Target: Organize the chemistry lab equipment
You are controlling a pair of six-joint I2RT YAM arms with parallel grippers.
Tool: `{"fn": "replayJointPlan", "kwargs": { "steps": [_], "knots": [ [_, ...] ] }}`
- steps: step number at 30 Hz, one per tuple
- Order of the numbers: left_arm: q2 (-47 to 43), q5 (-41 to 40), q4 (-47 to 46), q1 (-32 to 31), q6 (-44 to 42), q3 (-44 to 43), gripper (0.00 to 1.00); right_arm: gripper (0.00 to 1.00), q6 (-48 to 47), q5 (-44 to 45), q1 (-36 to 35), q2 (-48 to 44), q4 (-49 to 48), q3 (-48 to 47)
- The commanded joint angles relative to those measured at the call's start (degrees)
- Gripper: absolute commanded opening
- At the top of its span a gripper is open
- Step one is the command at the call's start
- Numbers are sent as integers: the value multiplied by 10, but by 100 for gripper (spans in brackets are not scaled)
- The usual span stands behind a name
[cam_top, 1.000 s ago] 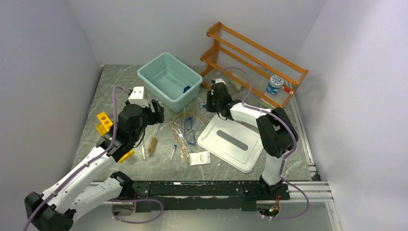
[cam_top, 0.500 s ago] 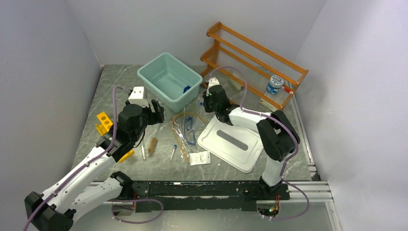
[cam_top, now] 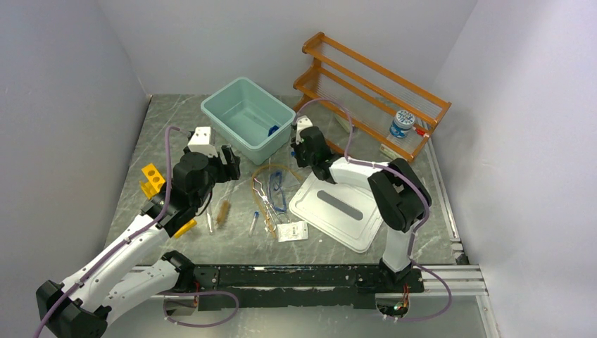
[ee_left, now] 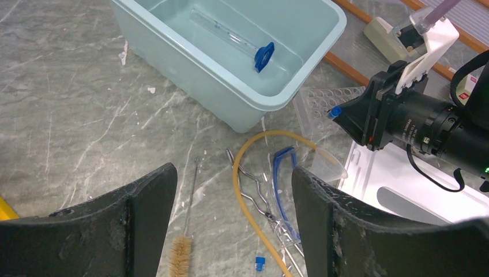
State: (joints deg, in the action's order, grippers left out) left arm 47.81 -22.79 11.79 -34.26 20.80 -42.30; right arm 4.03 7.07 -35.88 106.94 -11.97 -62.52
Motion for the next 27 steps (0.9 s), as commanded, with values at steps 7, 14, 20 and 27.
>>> {"fn": "replayJointPlan", "kwargs": {
  "steps": [7,14,20,27],
  "knots": [
    [-2,2,-13,5,-2,-1,77,9,-29,3,-7,18,39,-29],
    [-3,0,-12,4,-2,-1,77,9,-35,6,-10,44,108,-76],
    [-2,1,-12,4,-2,-1,77,9,-33,3,-10,64,153,-106],
    [-3,1,-12,4,-2,-1,77,9,-26,2,-10,84,180,-136]
  ]
}}
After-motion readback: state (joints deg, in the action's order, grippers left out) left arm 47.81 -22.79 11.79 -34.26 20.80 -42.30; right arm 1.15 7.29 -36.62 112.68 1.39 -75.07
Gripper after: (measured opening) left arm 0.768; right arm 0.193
